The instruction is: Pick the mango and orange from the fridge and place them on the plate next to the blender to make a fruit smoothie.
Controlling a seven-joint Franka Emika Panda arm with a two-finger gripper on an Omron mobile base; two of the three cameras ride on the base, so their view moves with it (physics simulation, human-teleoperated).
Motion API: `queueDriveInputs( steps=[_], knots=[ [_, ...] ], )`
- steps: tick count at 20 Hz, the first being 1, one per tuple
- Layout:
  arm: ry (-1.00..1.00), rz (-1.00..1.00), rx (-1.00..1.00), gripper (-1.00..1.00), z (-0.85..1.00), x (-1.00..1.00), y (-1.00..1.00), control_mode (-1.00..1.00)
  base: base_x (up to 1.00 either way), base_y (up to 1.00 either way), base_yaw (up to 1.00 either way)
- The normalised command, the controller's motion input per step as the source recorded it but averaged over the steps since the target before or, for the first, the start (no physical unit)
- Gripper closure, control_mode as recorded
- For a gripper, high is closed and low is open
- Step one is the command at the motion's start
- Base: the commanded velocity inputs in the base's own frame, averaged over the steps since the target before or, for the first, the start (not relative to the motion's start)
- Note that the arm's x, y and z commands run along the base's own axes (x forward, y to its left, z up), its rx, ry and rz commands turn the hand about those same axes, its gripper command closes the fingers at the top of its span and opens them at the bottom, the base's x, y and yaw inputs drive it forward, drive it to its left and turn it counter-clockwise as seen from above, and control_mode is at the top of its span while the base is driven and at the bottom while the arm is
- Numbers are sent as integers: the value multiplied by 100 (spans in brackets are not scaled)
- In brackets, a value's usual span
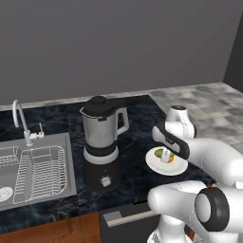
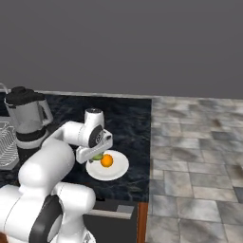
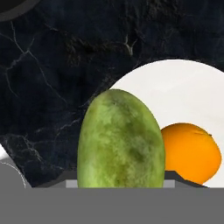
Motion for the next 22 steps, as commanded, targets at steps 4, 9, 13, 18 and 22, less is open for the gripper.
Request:
queueDriveInputs(
  steps=[4,9,13,18,22],
  knots=[
    [0,0,0,100,-22,17,1,-100,0,0,0],
    [0,0,0,-100,-24,7,0,-100,0,0,0],
    [0,0,0,-100,-8,4,0,-100,0,0,0],
    [0,0,0,-100,1,0,0,-100,0,0,0],
    [-3,0,0,-100,26,0,0,-100,0,0,0]
  ],
)
